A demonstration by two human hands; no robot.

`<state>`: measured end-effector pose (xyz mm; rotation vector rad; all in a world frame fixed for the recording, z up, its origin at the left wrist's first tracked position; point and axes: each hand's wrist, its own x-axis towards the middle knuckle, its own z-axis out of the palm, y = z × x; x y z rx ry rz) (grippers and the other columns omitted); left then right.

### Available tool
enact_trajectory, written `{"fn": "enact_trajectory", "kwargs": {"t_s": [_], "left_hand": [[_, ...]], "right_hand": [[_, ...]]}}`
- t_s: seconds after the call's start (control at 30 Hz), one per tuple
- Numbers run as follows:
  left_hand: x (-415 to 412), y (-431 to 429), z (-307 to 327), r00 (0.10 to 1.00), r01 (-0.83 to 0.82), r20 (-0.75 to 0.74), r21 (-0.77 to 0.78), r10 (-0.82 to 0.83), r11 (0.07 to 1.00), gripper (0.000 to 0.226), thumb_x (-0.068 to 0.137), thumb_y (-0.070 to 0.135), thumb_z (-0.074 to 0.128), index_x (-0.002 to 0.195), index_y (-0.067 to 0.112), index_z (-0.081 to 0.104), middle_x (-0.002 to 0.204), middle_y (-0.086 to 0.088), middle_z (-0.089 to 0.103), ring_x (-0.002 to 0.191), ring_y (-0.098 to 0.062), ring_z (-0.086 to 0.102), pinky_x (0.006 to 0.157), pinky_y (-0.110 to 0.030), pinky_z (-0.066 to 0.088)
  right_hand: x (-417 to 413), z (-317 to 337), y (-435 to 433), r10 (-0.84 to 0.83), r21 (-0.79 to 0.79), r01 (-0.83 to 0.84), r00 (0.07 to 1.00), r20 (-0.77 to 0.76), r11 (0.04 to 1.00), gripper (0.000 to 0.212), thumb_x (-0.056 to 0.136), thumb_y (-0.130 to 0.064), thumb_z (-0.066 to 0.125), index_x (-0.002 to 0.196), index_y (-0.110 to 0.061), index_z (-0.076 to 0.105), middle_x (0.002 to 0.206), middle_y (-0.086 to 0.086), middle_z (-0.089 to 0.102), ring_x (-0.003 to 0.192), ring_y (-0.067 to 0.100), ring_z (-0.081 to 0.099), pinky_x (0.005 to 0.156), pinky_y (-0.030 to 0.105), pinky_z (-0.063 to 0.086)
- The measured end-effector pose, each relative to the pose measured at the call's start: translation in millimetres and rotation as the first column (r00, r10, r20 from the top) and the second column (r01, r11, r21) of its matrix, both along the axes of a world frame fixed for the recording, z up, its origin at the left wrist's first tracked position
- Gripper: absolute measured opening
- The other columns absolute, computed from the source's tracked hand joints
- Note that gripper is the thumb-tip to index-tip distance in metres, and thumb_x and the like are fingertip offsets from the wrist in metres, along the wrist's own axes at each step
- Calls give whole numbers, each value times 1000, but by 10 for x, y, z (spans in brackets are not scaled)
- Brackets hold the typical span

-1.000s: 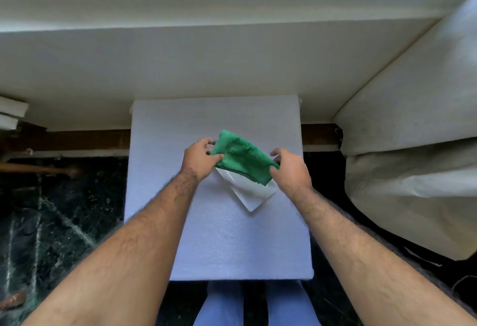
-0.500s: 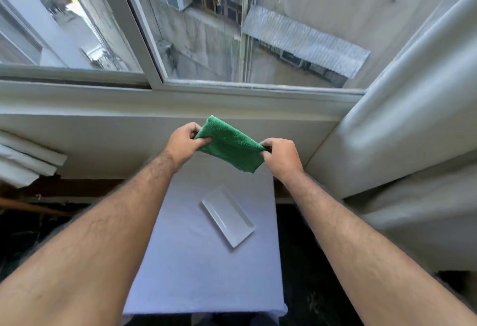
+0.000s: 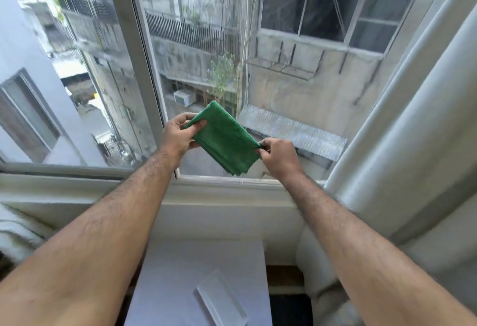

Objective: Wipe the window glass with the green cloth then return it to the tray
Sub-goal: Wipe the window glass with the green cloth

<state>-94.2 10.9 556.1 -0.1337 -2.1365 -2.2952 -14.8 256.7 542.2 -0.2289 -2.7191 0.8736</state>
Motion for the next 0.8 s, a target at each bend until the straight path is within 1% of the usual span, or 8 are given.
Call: {"fn": "enact_trajectory", "kwargs": {"t_s": [0.07, 0.13, 0.27, 0.47, 0.57, 0.67, 0.73, 0.8], "left_hand": [[-24, 12, 440, 998, -2, -65, 22, 4, 1000, 17, 88, 13, 81, 87, 29, 79, 89, 4, 79, 83, -14, 78, 65, -35, 67], [-65, 25, 791, 992, 5, -126, 33, -1, 999, 18, 88, 12, 81, 86, 30, 79, 86, 6, 79, 84, -14, 77, 67, -35, 68], [-123, 56, 1511, 972, -2, -234, 49, 13, 999, 15, 90, 15, 79, 90, 30, 76, 95, 1, 75, 92, -20, 74, 73, -40, 68], [-207, 133, 2528, 900, -69, -429, 51, 84, 996, 22, 90, 12, 77, 87, 34, 73, 89, 8, 72, 85, -13, 71, 58, -29, 64], [-294, 138, 2923, 866, -89, -490, 46, 100, 995, 23, 90, 10, 76, 89, 33, 76, 87, 9, 72, 85, -15, 67, 70, -34, 63], [-410, 106, 3246, 834, -95, -542, 42, 102, 995, 22, 91, 9, 75, 92, 31, 76, 91, 6, 73, 90, -19, 66, 81, -37, 59], [-494, 95, 3424, 809, -98, -580, 23, 93, 995, 22, 92, 7, 74, 92, 30, 76, 90, 6, 72, 91, -20, 65, 81, -33, 58], [-592, 93, 3546, 774, -139, -627, -34, 87, 990, 21, 92, 9, 75, 94, 30, 76, 89, 8, 71, 93, -19, 63, 77, -27, 55]], "right_hand": [[-48, 398, 8, 14, 29, -12, 998, -65, 1000, 22, 103, -14, 68, 120, -7, 82, 109, 10, 83, 95, 21, 72, 89, 30, 58], [-90, 705, 14, 21, 33, -17, 992, -123, 999, 20, 102, -13, 69, 116, -6, 82, 106, 12, 83, 97, 26, 75, 92, 38, 63], [-177, 1303, 2, 21, 31, -15, 973, -229, 999, 18, 101, -14, 70, 112, -7, 82, 101, 12, 83, 94, 29, 75, 87, 41, 63], [-336, 2096, -71, 58, 85, -28, 921, -385, 996, 15, 101, -15, 71, 110, -6, 80, 101, 14, 81, 91, 31, 74, 81, 37, 60], [-393, 2411, -107, 132, 155, -71, 891, -434, 985, 15, 102, -12, 68, 110, -3, 77, 100, 18, 80, 89, 34, 74, 74, 35, 56], [-455, 2681, -159, 216, 247, -105, 848, -484, 963, 16, 102, -11, 69, 109, 0, 77, 101, 20, 81, 89, 34, 75, 76, 39, 59], [-506, 2821, -145, 268, 312, -117, 822, -503, 943, 18, 102, -14, 71, 109, 0, 79, 102, 20, 82, 89, 32, 78, 77, 37, 61], [-537, 2888, -46, 314, 380, -117, 799, -513, 918, 26, 103, -23, 71, 118, -2, 79, 113, 16, 83, 100, 30, 81, 85, 32, 62]]}}
